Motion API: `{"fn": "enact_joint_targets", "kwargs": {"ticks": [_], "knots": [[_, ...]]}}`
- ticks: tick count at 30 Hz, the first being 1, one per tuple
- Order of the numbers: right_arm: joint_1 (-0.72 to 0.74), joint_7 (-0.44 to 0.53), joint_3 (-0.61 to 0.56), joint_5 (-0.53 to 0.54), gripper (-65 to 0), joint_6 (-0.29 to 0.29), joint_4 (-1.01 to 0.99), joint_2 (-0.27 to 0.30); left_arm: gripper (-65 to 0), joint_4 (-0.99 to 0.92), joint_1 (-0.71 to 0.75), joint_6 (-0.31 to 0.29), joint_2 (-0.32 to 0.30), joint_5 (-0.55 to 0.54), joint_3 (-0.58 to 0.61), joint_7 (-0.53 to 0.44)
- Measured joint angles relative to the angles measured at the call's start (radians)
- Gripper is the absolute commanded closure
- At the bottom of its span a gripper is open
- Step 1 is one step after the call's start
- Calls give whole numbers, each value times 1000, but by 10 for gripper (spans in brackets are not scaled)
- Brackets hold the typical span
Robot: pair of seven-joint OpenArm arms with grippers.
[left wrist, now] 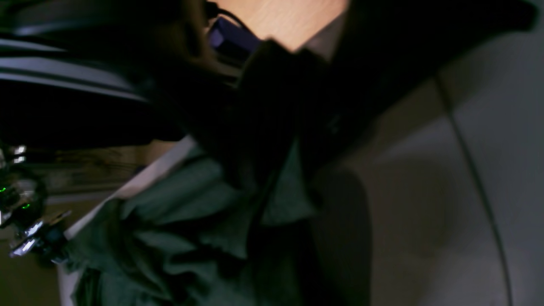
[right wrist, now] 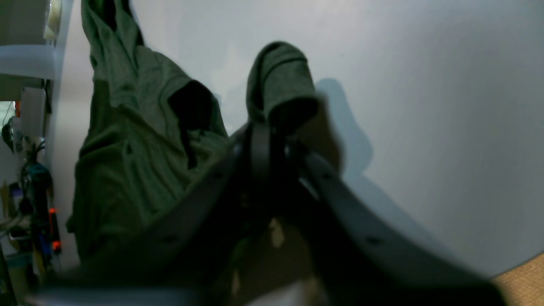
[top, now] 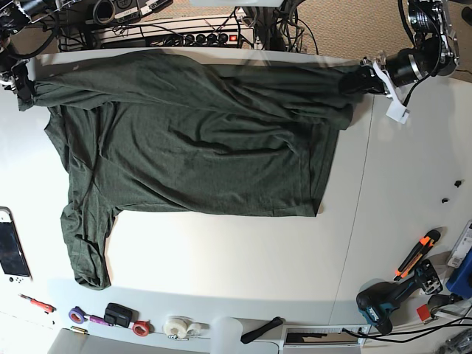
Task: Layout the t-shirt on the table in an organized manner, then fold the t-shirt properly
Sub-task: 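Regrasp the shirt corner with the left gripper and pull both grippers toward the robot, then open the right gripper and lift it off the shirt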
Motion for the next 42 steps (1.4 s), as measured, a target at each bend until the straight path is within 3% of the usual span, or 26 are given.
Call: {"fn": "enact_joint_targets", "kwargs": {"ticks": [2, 3, 14, 20, 24, 37, 42], "knots": [[0, 5, 0, 1, -251, 0, 0, 0, -233, -1, 2, -9, 3, -13, 0, -1], [0, 13, 0, 0, -262, 0, 0, 0, -232, -1, 2, -9, 3, -13, 0, -2], [0, 48, 0, 31, -262, 0, 0, 6, -232, -1, 2, -8, 3, -13, 0, -2], [0, 56, 1, 28, -262, 0, 0, 69, -232, 23, 4, -3, 8, -3, 2, -2], [0, 56, 2, 24, -262, 0, 0, 87, -232, 69, 8, -2, 12, 72, 6, -16], [0, 110, 2, 23, -262, 0, 0, 97, -232, 159, 4, 77, 11, 303, 0, -135], [0, 200, 2, -41, -262, 0, 0, 97, -232, 200, 3, 91, 11, 417, -21, -167]]}}
